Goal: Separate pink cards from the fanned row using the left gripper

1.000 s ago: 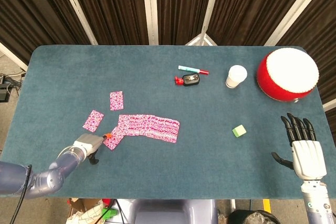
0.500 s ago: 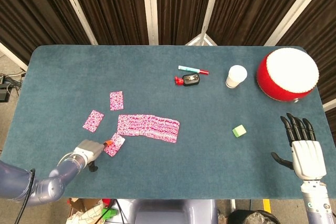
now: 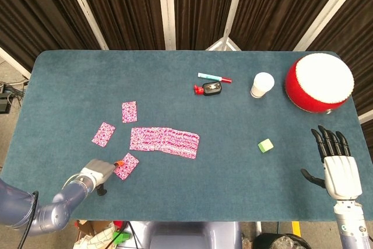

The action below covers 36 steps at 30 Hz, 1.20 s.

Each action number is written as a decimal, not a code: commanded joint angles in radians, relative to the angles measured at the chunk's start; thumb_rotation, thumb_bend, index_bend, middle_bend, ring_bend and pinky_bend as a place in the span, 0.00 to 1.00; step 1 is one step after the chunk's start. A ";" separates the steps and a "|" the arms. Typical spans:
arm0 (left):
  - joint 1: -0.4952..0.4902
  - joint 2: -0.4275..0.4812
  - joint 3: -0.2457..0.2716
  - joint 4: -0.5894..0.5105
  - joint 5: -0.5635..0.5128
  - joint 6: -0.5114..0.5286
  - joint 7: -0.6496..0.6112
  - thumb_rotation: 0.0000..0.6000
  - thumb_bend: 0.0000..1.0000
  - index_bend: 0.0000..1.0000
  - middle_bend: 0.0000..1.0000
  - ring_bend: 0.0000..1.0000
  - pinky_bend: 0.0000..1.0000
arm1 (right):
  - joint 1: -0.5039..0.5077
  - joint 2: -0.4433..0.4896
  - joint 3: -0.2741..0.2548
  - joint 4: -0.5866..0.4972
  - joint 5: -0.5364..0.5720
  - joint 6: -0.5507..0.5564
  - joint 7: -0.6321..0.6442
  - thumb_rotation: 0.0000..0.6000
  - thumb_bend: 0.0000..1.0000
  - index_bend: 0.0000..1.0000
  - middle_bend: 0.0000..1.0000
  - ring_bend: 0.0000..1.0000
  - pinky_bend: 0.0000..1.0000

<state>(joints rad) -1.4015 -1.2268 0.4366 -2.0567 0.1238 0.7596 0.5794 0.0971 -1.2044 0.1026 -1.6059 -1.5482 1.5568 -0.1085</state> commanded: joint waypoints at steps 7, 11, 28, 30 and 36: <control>0.004 0.067 -0.009 -0.061 0.057 0.023 -0.023 1.00 0.48 0.07 0.75 0.61 0.68 | 0.001 -0.001 -0.001 -0.001 0.002 -0.002 -0.004 1.00 0.13 0.09 0.07 0.10 0.07; 0.014 0.098 -0.012 -0.082 0.090 0.028 -0.035 1.00 0.48 0.07 0.75 0.61 0.68 | 0.001 -0.002 0.000 -0.001 0.002 -0.002 -0.007 1.00 0.13 0.09 0.07 0.10 0.07; 0.340 0.208 -0.027 -0.005 0.497 0.456 -0.118 1.00 0.47 0.07 0.52 0.46 0.57 | 0.000 -0.003 -0.004 -0.005 -0.005 0.002 -0.011 1.00 0.13 0.09 0.07 0.10 0.07; 0.397 0.194 -0.035 0.050 0.541 0.502 -0.138 1.00 0.47 0.07 0.43 0.39 0.50 | 0.001 -0.004 -0.004 -0.007 -0.007 0.003 -0.017 1.00 0.13 0.09 0.07 0.10 0.07; 0.536 0.157 -0.067 0.168 0.669 0.603 -0.218 1.00 0.45 0.08 0.23 0.21 0.26 | 0.003 -0.006 -0.004 -0.009 -0.008 0.001 -0.029 1.00 0.13 0.09 0.07 0.10 0.07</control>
<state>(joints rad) -0.9151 -1.0491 0.3867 -1.9298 0.7368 1.3192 0.4056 0.1002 -1.2106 0.0986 -1.6146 -1.5565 1.5578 -0.1370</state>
